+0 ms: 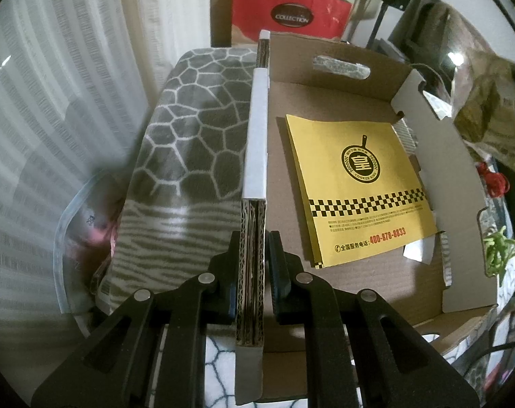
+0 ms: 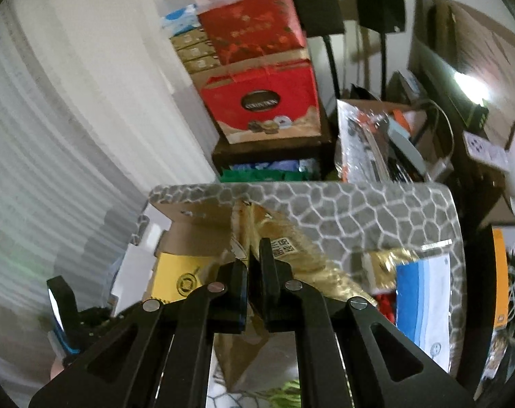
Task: Organize objects
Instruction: 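Grasp the gold snack bag with the right tool, then lower the gold snack bag into the box beside the booklet and release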
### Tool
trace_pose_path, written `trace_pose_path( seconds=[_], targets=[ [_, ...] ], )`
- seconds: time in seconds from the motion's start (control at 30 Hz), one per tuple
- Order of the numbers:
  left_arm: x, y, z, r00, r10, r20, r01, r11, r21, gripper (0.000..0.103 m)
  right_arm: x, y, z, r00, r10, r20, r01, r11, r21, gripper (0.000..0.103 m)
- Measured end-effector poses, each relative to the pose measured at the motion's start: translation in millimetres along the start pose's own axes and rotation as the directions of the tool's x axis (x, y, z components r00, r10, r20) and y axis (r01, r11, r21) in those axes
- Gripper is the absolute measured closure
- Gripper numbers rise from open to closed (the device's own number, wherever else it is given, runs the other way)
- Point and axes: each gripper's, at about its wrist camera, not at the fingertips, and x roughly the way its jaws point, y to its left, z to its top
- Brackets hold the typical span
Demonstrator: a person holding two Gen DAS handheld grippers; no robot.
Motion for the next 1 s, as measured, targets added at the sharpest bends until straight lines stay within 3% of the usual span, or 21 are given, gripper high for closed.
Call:
trace_pose_path(
  seconds=[0.13, 0.27, 0.5, 0.7, 1.0],
  targets=[
    [0, 1, 0, 1.0, -0.002, 0.001, 0.002, 1.0, 0.001, 0.091, -3, 17, 13, 1.0, -0.008, 0.018, 0.008, 0.999, -0.035, 0.1],
    [0, 0, 0, 1.0, -0.007, 0.001, 0.007, 1.0, -0.002, 0.091, -5, 34, 26, 0.997, 0.075, 0.018, -0.074, 0.996, -0.051, 0.1],
    [1, 1, 2, 1.0, -0.011, -0.001, 0.011, 1.0, -0.006, 0.091, 40, 79, 23, 0.985, 0.157, -0.076, -0.168, 0.974, -0.154, 0.1],
    [1, 0, 2, 1.0, -0.011, 0.0, 0.011, 1.0, -0.006, 0.091, 91, 112, 8, 0.977, 0.143, -0.158, -0.182, 0.946, -0.269, 0.1],
    [0, -1, 1, 1.0, -0.016, 0.004, 0.016, 1.0, -0.011, 0.091, 126, 134, 4, 0.984, 0.101, -0.149, -0.16, 0.874, -0.459, 0.099]
  ],
)
